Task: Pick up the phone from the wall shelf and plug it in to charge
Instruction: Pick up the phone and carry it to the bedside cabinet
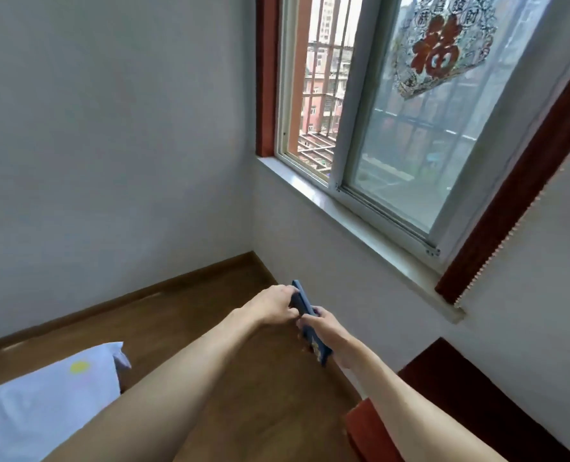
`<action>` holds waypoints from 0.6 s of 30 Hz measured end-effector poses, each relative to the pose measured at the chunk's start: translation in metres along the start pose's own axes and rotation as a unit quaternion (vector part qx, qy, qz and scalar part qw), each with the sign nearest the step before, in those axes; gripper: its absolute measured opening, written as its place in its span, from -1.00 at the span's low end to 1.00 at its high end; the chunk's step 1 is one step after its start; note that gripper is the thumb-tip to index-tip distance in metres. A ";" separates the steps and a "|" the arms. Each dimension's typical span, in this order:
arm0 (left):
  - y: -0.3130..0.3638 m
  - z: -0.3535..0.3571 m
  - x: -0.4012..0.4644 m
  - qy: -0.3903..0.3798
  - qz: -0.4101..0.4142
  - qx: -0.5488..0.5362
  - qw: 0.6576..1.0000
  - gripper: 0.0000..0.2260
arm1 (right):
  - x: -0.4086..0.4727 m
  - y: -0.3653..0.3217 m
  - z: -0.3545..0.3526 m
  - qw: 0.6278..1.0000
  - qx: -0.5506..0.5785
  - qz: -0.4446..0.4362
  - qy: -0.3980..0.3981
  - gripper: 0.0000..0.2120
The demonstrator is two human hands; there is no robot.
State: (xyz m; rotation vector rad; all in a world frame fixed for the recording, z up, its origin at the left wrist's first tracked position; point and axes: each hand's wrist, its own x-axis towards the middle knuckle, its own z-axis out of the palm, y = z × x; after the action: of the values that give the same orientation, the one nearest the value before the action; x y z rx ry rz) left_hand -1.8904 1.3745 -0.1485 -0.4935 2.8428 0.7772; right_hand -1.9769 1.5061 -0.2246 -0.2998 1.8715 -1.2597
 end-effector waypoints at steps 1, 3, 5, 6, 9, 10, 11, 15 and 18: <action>-0.019 -0.011 -0.002 0.006 -0.011 0.000 1.000 -0.53 | 0.009 -0.012 0.015 1.000 -0.018 -0.002 -0.003 -0.48; -0.058 -0.034 -0.007 0.013 -0.036 -0.001 0.999 -0.51 | 0.031 -0.036 0.048 0.999 -0.049 -0.011 -0.006 -0.36; -0.090 -0.051 -0.012 0.022 -0.054 -0.005 0.998 -0.49 | 0.048 -0.056 0.078 0.997 -0.074 -0.022 -0.014 -0.33; -0.108 -0.061 -0.015 0.026 -0.063 -0.007 0.998 -0.48 | 0.058 -0.066 0.096 0.996 -0.087 -0.027 -0.021 -0.37; -0.158 -0.088 -0.018 0.041 -0.094 -0.011 0.995 -0.47 | 0.087 -0.093 0.144 0.991 -0.118 -0.038 -0.043 -0.39; -0.175 -0.096 -0.017 0.044 -0.105 -0.012 0.993 -0.47 | 0.097 -0.102 0.159 0.990 -0.128 -0.043 -0.051 -0.37; -0.192 -0.103 -0.016 0.049 -0.117 -0.013 0.992 -0.47 | 0.109 -0.109 0.173 0.987 -0.138 -0.046 -0.060 -0.35; -0.256 -0.131 -0.004 0.070 -0.167 -0.024 0.983 -0.45 | 0.155 -0.142 0.221 0.977 -0.175 -0.057 -0.107 -0.37; -0.303 -0.154 0.013 0.081 -0.194 -0.025 0.977 -0.45 | 0.201 -0.173 0.254 0.967 -0.196 -0.079 -0.141 -0.32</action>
State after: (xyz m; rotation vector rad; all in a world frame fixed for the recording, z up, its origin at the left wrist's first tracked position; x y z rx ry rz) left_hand -1.8049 1.0454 -0.1618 -1.1235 2.7348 0.7611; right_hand -1.9537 1.1396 -0.2161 -0.8110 1.8602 -0.8809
